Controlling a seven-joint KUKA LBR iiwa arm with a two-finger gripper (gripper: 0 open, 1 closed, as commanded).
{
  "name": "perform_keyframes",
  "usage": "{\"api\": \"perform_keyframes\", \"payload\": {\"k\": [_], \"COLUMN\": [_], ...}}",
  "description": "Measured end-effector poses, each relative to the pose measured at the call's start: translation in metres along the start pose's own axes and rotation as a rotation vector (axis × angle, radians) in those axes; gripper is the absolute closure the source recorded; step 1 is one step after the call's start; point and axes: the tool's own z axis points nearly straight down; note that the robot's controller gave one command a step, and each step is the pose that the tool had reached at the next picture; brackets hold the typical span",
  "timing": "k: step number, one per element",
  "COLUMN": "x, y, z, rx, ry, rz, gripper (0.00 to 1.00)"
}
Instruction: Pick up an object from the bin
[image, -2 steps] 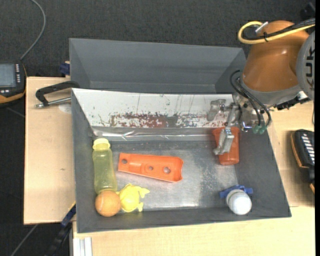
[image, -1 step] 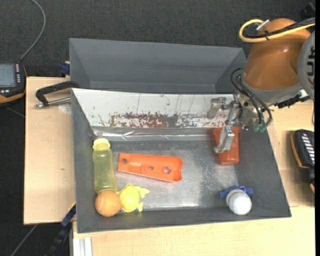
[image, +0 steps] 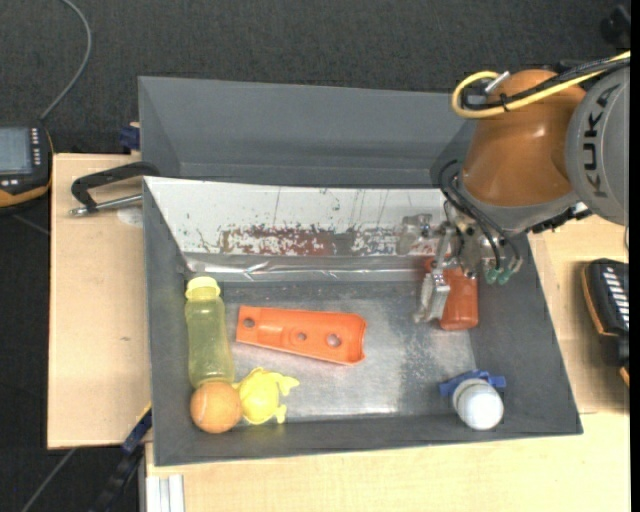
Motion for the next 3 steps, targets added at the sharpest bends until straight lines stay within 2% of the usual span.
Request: {"api": "perform_keyframes", "payload": {"k": [1, 2, 3], "x": [0.005, 0.024, 0.018], "y": [0.012, 0.043, 0.055], "z": [0.052, 0.106, 0.124], "rx": [-0.003, -0.001, -0.005], "ry": [0.010, -0.002, 0.005], "rz": [-0.022, 0.019, -0.151], "gripper": [0.00, 0.00, 0.00]}}
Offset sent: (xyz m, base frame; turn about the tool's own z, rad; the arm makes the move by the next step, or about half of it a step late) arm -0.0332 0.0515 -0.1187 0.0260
